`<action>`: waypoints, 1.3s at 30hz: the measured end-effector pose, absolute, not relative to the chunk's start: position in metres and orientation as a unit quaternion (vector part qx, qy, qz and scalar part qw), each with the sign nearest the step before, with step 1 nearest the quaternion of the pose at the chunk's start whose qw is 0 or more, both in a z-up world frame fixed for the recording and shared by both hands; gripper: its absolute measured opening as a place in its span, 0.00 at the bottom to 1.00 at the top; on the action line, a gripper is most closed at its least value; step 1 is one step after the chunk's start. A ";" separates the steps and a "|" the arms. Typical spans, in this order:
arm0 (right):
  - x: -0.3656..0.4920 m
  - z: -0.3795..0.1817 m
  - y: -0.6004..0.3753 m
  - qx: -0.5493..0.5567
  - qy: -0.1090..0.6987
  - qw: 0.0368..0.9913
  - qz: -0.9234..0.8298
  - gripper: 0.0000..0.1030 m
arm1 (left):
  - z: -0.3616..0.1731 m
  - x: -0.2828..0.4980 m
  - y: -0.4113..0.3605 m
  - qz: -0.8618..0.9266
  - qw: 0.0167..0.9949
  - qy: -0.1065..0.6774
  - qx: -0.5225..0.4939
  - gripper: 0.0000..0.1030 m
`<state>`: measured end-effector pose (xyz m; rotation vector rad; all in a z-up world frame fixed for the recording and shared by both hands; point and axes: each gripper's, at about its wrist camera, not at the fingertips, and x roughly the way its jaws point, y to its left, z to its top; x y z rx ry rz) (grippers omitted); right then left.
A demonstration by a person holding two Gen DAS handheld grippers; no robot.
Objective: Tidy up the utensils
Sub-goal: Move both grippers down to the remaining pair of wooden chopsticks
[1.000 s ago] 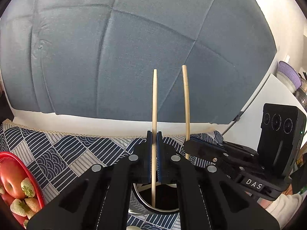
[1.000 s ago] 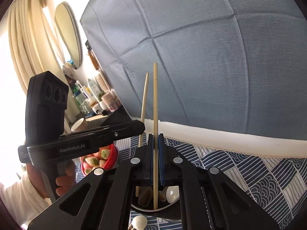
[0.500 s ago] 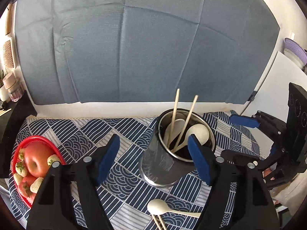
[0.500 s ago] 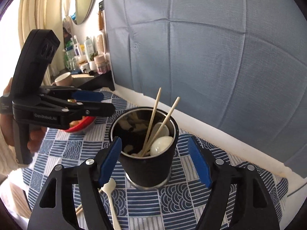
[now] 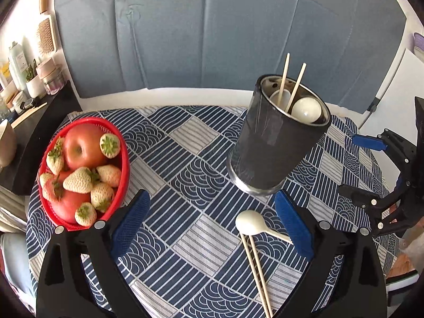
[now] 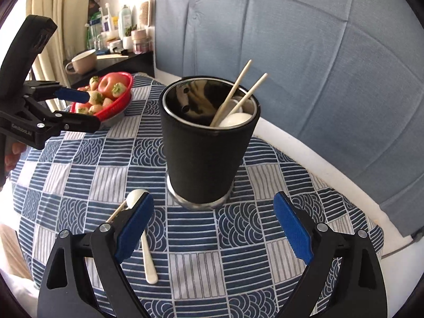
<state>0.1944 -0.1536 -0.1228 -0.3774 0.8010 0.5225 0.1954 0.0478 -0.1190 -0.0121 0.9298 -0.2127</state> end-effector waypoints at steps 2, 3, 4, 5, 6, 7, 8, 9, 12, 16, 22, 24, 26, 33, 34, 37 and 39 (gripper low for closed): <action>0.188 -0.127 -0.150 -0.181 0.391 0.865 0.257 0.85 | -0.124 0.187 0.046 -0.098 0.884 0.457 -0.005 0.90; 0.184 -0.129 -0.148 -0.182 0.394 0.863 0.260 0.85 | -0.127 0.183 0.044 -0.097 0.881 0.463 -0.004 0.90; 0.181 -0.130 -0.145 -0.182 0.396 0.861 0.263 0.85 | -0.129 0.179 0.042 -0.095 0.878 0.469 -0.003 0.90; 0.176 -0.132 -0.143 -0.182 0.399 0.858 0.266 0.85 | -0.131 0.174 0.039 -0.095 0.876 0.473 -0.003 0.90; 0.171 -0.133 -0.142 -0.182 0.403 0.855 0.271 0.85 | -0.133 0.170 0.036 -0.096 0.873 0.478 -0.003 0.90; 0.166 -0.135 -0.140 -0.184 0.403 0.853 0.276 0.85 | -0.135 0.166 0.033 -0.095 0.871 0.482 -0.004 0.90; 0.161 -0.136 -0.137 -0.187 0.402 0.851 0.280 0.85 | -0.137 0.162 0.031 -0.094 0.869 0.486 -0.003 0.90; 0.157 -0.138 -0.135 -0.188 0.405 0.848 0.285 0.85 | -0.139 0.158 0.028 -0.092 0.867 0.490 -0.001 0.90; 0.145 -0.144 -0.128 -0.199 0.409 0.839 0.299 0.85 | -0.145 0.147 0.023 -0.080 0.860 0.504 0.003 0.90; 0.132 -0.150 -0.122 -0.205 0.408 0.832 0.314 0.85 | -0.151 0.132 0.023 -0.063 0.853 0.518 0.011 0.90; 0.121 -0.162 -0.121 -0.195 0.415 0.825 0.332 0.85 | -0.159 0.119 0.033 -0.034 0.845 0.533 -0.002 0.90; 0.119 -0.165 -0.122 -0.189 0.416 0.826 0.329 0.85 | -0.161 0.117 0.035 -0.025 0.844 0.535 0.002 0.90; 0.119 -0.168 -0.124 -0.177 0.421 0.828 0.325 0.85 | -0.164 0.118 0.034 -0.022 0.840 0.543 -0.001 0.90; 0.114 -0.177 -0.127 -0.143 0.449 0.829 0.303 0.85 | -0.179 0.127 0.030 -0.031 0.830 0.557 0.004 0.90; 0.114 -0.179 -0.126 -0.139 0.454 0.828 0.299 0.85 | -0.182 0.129 0.031 -0.035 0.828 0.560 -0.003 0.90; 0.111 -0.185 -0.122 -0.131 0.466 0.828 0.283 0.85 | -0.192 0.138 0.034 -0.049 0.820 0.571 -0.013 0.90; 0.110 -0.189 -0.119 -0.122 0.477 0.825 0.279 0.85 | -0.199 0.143 0.036 -0.058 0.813 0.579 -0.011 0.90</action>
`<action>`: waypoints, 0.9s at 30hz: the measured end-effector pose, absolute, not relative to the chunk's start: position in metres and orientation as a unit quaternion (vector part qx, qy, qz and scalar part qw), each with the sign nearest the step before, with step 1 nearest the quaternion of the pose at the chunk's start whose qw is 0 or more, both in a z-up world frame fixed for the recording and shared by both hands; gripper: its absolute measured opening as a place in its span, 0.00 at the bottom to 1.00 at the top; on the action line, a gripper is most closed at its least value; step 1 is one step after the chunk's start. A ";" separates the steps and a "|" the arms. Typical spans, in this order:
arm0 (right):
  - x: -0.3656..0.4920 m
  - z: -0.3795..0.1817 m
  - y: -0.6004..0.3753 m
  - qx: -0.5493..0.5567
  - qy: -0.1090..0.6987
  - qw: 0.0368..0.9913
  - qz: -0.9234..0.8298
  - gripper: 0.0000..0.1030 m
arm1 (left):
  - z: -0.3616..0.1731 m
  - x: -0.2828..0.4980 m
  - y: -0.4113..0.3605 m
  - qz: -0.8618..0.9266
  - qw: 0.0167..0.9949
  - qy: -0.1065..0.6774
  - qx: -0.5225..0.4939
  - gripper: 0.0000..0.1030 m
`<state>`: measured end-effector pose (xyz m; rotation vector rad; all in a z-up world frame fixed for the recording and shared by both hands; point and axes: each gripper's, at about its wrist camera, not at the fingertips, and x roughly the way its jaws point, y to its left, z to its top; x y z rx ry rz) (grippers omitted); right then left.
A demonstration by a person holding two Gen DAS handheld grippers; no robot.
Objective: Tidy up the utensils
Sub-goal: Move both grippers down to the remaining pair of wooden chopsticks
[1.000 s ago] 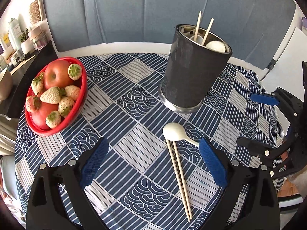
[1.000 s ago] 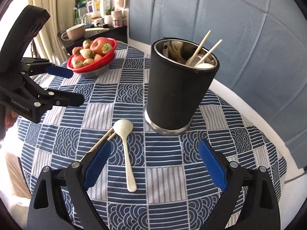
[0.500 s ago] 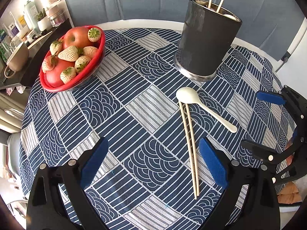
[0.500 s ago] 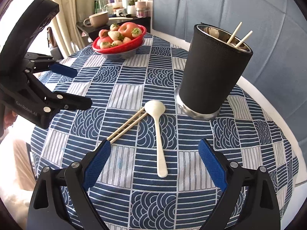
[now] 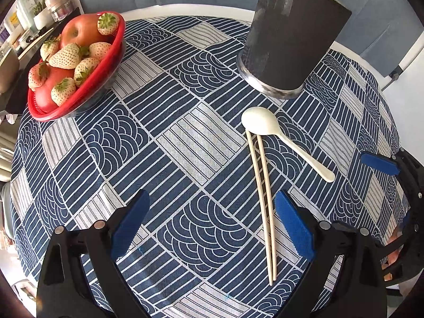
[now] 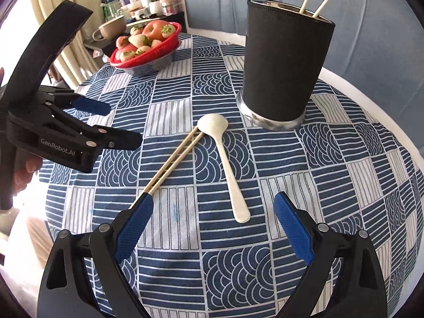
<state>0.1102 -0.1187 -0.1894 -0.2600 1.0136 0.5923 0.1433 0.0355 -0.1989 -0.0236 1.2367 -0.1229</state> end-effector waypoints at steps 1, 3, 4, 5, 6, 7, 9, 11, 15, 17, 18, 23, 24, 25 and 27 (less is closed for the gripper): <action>0.110 -0.191 -0.117 -0.121 0.481 0.824 0.274 0.85 | -0.202 0.146 0.037 -0.064 0.810 0.582 -0.011 0.90; 0.109 -0.195 -0.112 -0.120 0.490 0.822 0.264 0.85 | -0.207 0.152 0.039 -0.070 0.805 0.589 -0.011 0.90; 0.109 -0.196 -0.109 -0.118 0.493 0.822 0.261 0.85 | -0.210 0.155 0.041 -0.074 0.802 0.593 -0.012 0.90; 0.110 -0.197 -0.107 -0.114 0.496 0.822 0.258 0.85 | -0.211 0.157 0.041 -0.078 0.801 0.594 -0.011 0.90; 0.110 -0.198 -0.105 -0.112 0.500 0.821 0.252 0.85 | -0.212 0.160 0.042 -0.081 0.799 0.596 -0.009 0.90; 0.110 -0.199 -0.102 -0.111 0.504 0.820 0.247 0.85 | -0.213 0.163 0.043 -0.083 0.797 0.598 -0.005 0.90; 0.110 -0.202 -0.099 -0.109 0.508 0.820 0.239 0.85 | -0.215 0.167 0.043 -0.093 0.795 0.599 -0.002 0.90; 0.108 -0.206 -0.095 -0.106 0.515 0.819 0.229 0.85 | -0.218 0.171 0.041 -0.102 0.791 0.604 0.006 0.90; 0.104 -0.214 -0.092 -0.101 0.528 0.818 0.204 0.85 | -0.224 0.174 0.034 -0.121 0.784 0.609 0.017 0.90; 0.102 -0.219 -0.093 -0.082 0.540 0.814 0.198 0.85 | -0.229 0.177 0.029 -0.132 0.781 0.610 0.024 0.90; 0.101 -0.221 -0.093 -0.075 0.543 0.814 0.192 0.85 | -0.231 0.178 0.027 -0.136 0.778 0.613 0.028 0.90; 0.096 -0.229 -0.090 -0.045 0.557 0.812 0.168 0.85 | -0.238 0.180 0.018 -0.144 0.777 0.611 0.059 0.91; 0.096 -0.230 -0.089 -0.043 0.559 0.811 0.166 0.85 | -0.238 0.180 0.017 -0.145 0.777 0.609 0.063 0.91; 0.095 -0.231 -0.089 -0.041 0.560 0.812 0.162 0.85 | -0.238 0.181 0.016 -0.148 0.777 0.609 0.066 0.91; 0.095 -0.234 -0.088 -0.040 0.563 0.812 0.147 0.85 | -0.239 0.181 0.014 -0.148 0.777 0.608 0.071 0.92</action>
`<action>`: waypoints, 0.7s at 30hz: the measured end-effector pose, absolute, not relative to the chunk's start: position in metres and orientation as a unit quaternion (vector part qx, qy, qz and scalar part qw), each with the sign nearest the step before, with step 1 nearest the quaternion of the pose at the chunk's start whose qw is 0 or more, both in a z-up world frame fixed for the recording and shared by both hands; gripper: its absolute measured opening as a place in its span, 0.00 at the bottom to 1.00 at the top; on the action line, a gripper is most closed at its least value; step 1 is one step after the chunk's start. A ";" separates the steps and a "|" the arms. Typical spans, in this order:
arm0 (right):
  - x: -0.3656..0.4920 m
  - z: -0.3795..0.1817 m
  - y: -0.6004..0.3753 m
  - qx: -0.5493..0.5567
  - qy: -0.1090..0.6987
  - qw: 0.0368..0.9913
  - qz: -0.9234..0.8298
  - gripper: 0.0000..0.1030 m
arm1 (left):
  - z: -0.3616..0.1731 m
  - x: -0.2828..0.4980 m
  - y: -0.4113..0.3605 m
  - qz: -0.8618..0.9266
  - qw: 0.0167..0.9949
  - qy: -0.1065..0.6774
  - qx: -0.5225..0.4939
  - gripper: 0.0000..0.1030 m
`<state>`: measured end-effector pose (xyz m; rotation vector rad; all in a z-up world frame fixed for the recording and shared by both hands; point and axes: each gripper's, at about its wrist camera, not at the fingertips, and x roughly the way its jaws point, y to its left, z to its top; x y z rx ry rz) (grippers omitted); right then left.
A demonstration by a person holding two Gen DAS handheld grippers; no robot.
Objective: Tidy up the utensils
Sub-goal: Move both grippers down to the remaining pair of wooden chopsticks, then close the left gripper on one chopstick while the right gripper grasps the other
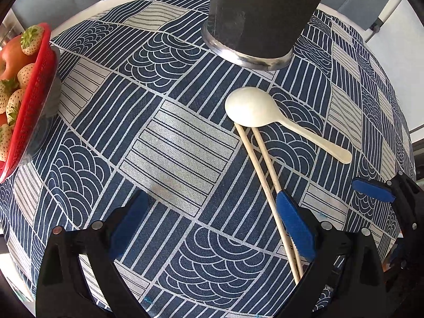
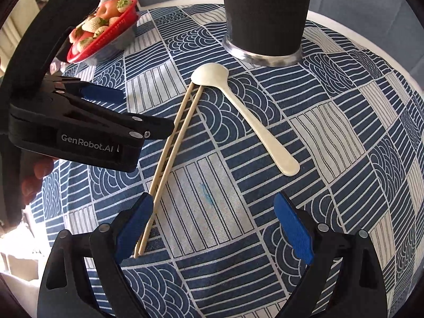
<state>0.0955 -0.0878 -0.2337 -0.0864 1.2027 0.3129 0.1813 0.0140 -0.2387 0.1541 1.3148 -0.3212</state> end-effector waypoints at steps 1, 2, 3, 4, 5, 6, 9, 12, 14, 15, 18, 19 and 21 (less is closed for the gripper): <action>0.096 -0.235 -0.088 -0.040 0.565 0.813 0.139 0.85 | -0.240 0.182 0.013 -0.146 0.777 0.607 0.076 0.92; 0.096 -0.236 -0.089 -0.036 0.567 0.812 0.136 0.85 | -0.240 0.182 0.011 -0.143 0.778 0.607 0.081 0.93; 0.097 -0.237 -0.090 -0.031 0.569 0.811 0.135 0.85 | -0.241 0.182 0.009 -0.141 0.777 0.607 0.086 0.93; 0.097 -0.236 -0.090 -0.028 0.568 0.812 0.132 0.85 | -0.242 0.183 0.006 -0.138 0.777 0.607 0.089 0.94; 0.097 -0.236 -0.090 -0.024 0.568 0.812 0.131 0.85 | -0.243 0.184 0.004 -0.136 0.777 0.607 0.091 0.94; 0.097 -0.236 -0.089 -0.022 0.569 0.812 0.130 0.86 | -0.244 0.184 0.003 -0.132 0.777 0.608 0.091 0.95; 0.097 -0.237 -0.083 -0.032 0.568 0.812 0.131 0.86 | -0.246 0.188 -0.007 -0.121 0.775 0.612 0.099 0.95; 0.096 -0.240 -0.077 -0.052 0.566 0.814 0.118 0.86 | -0.249 0.191 -0.016 -0.117 0.775 0.612 0.106 0.96; 0.098 -0.241 -0.073 -0.060 0.569 0.812 0.115 0.89 | -0.250 0.192 -0.018 -0.116 0.774 0.613 0.106 0.95; 0.099 -0.243 -0.071 -0.067 0.571 0.810 0.110 0.91 | -0.250 0.193 -0.018 -0.115 0.774 0.614 0.105 0.95; 0.102 -0.243 -0.067 -0.072 0.576 0.807 0.112 0.90 | -0.247 0.189 -0.010 -0.116 0.776 0.611 0.104 0.91; 0.102 -0.243 -0.067 -0.075 0.578 0.805 0.113 0.89 | -0.246 0.188 -0.008 -0.117 0.777 0.610 0.103 0.87; 0.102 -0.240 -0.069 -0.082 0.578 0.803 0.121 0.79 | -0.242 0.189 -0.003 -0.119 0.778 0.609 0.104 0.76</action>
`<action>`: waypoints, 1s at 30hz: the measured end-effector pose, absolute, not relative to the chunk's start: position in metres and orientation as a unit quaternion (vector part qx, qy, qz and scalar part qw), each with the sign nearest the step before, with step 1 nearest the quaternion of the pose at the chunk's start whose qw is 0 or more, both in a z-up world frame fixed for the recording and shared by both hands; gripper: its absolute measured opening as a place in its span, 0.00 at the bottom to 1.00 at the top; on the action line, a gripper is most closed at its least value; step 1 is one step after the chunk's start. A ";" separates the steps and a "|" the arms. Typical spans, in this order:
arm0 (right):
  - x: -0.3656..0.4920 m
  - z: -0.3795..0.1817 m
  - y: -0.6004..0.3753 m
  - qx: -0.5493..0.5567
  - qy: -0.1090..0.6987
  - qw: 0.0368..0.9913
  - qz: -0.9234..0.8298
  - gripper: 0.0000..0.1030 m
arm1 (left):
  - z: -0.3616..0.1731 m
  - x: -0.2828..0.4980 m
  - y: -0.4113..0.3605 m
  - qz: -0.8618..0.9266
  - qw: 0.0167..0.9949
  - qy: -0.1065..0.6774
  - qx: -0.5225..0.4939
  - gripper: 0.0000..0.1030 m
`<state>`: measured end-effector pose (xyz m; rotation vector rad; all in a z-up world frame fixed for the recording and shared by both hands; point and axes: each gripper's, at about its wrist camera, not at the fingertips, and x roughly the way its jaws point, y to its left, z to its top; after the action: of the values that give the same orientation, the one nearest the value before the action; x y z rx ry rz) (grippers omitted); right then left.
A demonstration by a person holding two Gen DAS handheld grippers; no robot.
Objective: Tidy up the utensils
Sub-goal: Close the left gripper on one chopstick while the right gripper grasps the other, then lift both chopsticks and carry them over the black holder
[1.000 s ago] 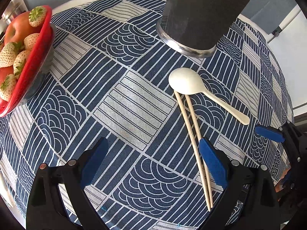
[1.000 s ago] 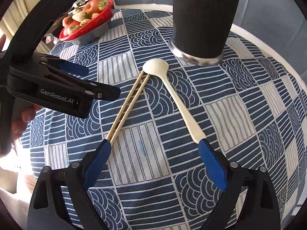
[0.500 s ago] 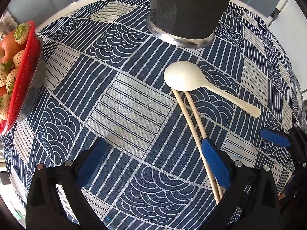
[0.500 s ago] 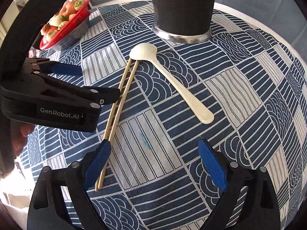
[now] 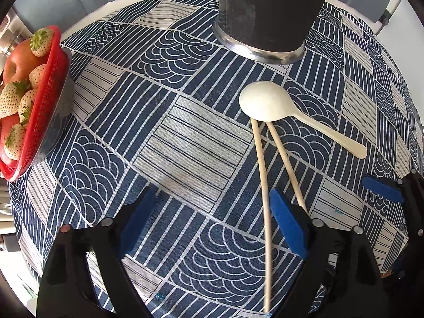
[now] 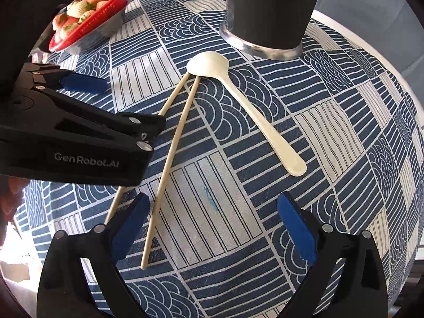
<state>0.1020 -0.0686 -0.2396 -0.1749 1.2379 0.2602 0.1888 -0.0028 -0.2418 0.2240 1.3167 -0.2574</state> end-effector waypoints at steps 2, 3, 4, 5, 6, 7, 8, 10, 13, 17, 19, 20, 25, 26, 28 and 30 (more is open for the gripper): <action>0.101 -0.233 -0.073 -0.083 0.578 0.802 0.126 0.51 | -0.237 0.189 0.002 -0.126 0.774 0.611 0.108 0.59; 0.101 -0.231 -0.077 -0.081 0.581 0.800 0.127 0.31 | -0.235 0.189 0.008 -0.129 0.773 0.612 0.108 0.45; 0.101 -0.230 -0.080 -0.080 0.585 0.796 0.130 0.11 | -0.234 0.188 0.014 -0.130 0.771 0.614 0.107 0.32; 0.102 -0.231 -0.085 -0.080 0.590 0.792 0.133 0.06 | -0.233 0.187 0.019 -0.132 0.770 0.616 0.106 0.28; 0.104 -0.231 -0.089 -0.075 0.594 0.789 0.138 0.05 | -0.233 0.187 0.024 -0.133 0.767 0.619 0.104 0.16; 0.105 -0.231 -0.093 -0.069 0.600 0.784 0.142 0.05 | -0.233 0.186 0.031 -0.136 0.762 0.625 0.096 0.05; 0.106 -0.231 -0.096 -0.064 0.607 0.779 0.144 0.05 | -0.233 0.184 0.036 -0.138 0.758 0.632 0.086 0.05; 0.106 -0.232 -0.102 -0.059 0.617 0.770 0.152 0.05 | -0.233 0.180 0.043 -0.138 0.754 0.637 0.078 0.05; 0.101 -0.232 -0.109 -0.045 0.631 0.757 0.164 0.05 | -0.232 0.172 0.054 -0.135 0.748 0.646 0.063 0.05; 0.089 -0.225 -0.112 -0.036 0.632 0.749 0.195 0.05 | -0.229 0.159 0.065 -0.121 0.748 0.652 0.041 0.05; 0.085 -0.218 -0.113 -0.043 0.627 0.748 0.214 0.05 | -0.227 0.152 0.072 -0.109 0.751 0.651 0.027 0.05; 0.084 -0.214 -0.114 -0.047 0.624 0.748 0.221 0.05 | -0.224 0.148 0.078 -0.106 0.751 0.651 0.012 0.05; 0.080 -0.185 -0.128 -0.040 0.596 0.763 0.247 0.05 | -0.203 0.131 0.083 -0.091 0.759 0.645 0.002 0.05; 0.080 -0.180 -0.131 -0.034 0.591 0.765 0.252 0.05 | -0.199 0.130 0.083 -0.081 0.761 0.643 0.002 0.05; 0.081 -0.173 -0.133 -0.025 0.582 0.770 0.260 0.05 | -0.192 0.125 0.092 -0.066 0.764 0.642 -0.001 0.05; 0.083 -0.165 -0.136 -0.030 0.571 0.776 0.268 0.05 | -0.187 0.123 0.090 -0.056 0.767 0.639 0.005 0.05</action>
<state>0.0826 -0.1365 -0.1649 -0.0658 1.2349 0.5801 0.1229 0.0903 -0.1866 0.0113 1.3879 -0.1217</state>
